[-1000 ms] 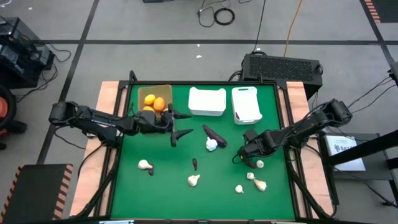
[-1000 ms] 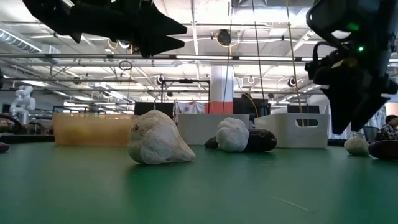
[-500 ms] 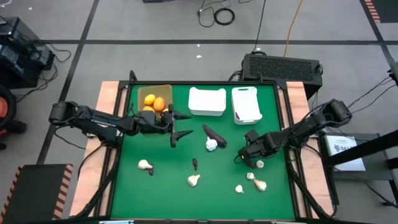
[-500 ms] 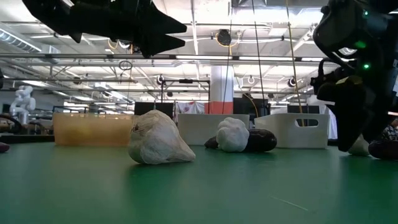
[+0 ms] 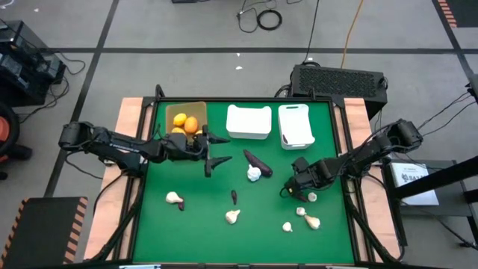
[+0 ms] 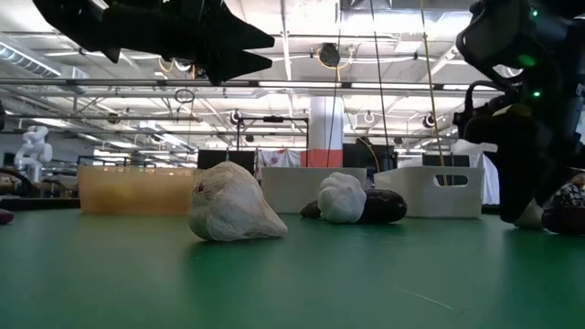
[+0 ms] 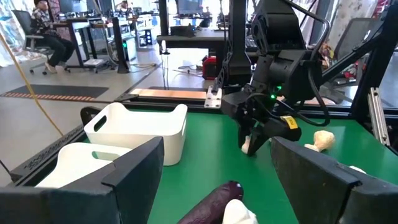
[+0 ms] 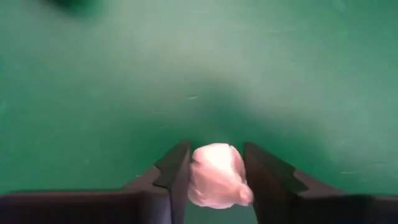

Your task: Sort produce into baskets

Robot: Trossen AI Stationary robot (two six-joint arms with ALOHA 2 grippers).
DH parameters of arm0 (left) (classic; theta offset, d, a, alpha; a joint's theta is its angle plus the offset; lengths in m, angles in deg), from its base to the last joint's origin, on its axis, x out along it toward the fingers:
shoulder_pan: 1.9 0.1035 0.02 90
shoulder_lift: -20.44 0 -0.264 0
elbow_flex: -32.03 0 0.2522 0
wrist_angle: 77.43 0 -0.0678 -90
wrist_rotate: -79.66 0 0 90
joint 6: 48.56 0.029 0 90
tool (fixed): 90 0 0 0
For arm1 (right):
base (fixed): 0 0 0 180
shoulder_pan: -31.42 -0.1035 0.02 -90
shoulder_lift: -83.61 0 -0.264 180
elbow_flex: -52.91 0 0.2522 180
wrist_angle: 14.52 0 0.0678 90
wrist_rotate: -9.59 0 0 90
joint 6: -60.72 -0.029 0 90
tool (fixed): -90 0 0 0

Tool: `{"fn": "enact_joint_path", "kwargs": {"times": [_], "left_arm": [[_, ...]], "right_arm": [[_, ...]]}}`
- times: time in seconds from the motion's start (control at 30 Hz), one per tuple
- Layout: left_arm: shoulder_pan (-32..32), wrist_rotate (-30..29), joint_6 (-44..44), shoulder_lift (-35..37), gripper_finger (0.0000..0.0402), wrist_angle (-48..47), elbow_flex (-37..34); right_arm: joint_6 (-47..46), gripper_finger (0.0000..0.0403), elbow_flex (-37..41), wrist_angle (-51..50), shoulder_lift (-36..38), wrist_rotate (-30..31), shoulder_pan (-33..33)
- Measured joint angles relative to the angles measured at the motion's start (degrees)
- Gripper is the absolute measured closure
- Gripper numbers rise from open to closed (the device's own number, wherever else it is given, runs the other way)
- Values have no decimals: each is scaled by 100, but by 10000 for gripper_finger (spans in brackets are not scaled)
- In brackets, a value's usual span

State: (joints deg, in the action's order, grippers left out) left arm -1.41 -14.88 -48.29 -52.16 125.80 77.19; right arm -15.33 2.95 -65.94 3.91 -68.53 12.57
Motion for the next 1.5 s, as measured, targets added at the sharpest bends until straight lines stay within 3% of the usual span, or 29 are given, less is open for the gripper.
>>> {"fn": "enact_joint_path", "kwargs": {"times": [0.3, 0.57, 0.7, 0.87, 1.0, 1.27, 1.5], "left_arm": [[0, 0, 2, 0, 100, -16, 2], [5, 0, 12, 0, 100, -32, 4], [89, -143, 251, 2, 100, -272, 4], [331, -791, 311, 0, 100, -1045, 4], [486, -892, 182, 0, 100, -1311, 4], [579, -1413, 203, 245, 100, -896, -529], [780, -893, 162, 954, 100, -430, -870]], "right_arm": [[639, 310, -623, 20, -2, -106, 79], [2371, 311, -1708, 71, -2, 934, 715], [3555, 312, -2064, 684, -2, 1213, 1272], [4673, 312, -2108, 1634, -2, 1182, 2101], [5158, 312, -2108, 2130, -2, 1164, 2714], [5588, 312, -2110, 2959, -649, 122, 3648], [5973, 309, -2404, 3087, -1304, 139, 4087]]}}
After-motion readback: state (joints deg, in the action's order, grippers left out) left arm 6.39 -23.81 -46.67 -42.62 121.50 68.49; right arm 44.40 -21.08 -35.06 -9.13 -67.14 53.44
